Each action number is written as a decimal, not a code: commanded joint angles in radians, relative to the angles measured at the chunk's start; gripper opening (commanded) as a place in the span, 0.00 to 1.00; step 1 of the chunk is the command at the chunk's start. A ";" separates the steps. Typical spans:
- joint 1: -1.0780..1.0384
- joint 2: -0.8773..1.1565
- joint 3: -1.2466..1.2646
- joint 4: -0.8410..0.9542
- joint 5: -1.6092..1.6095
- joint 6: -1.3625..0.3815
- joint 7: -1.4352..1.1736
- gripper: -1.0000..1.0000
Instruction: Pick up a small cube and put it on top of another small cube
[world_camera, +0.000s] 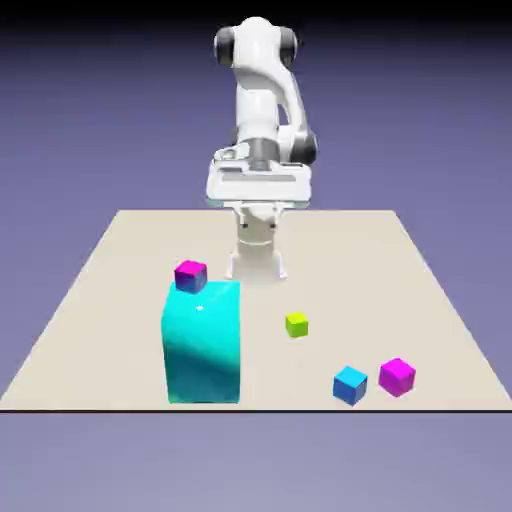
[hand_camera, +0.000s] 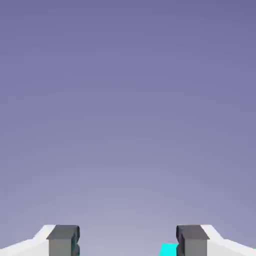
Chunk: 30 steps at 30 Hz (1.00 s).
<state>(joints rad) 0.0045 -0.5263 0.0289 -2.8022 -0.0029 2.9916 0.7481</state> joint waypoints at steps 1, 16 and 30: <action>-0.006 0.036 0.024 0.006 -0.002 -0.038 0.006 0.50; -0.099 0.580 0.383 0.103 -0.038 -0.603 0.094 0.50; -0.077 0.720 0.365 0.099 -0.107 -0.554 0.149 0.00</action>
<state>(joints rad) -0.0724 0.1934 0.3937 -2.7031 -0.1077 2.4380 0.8952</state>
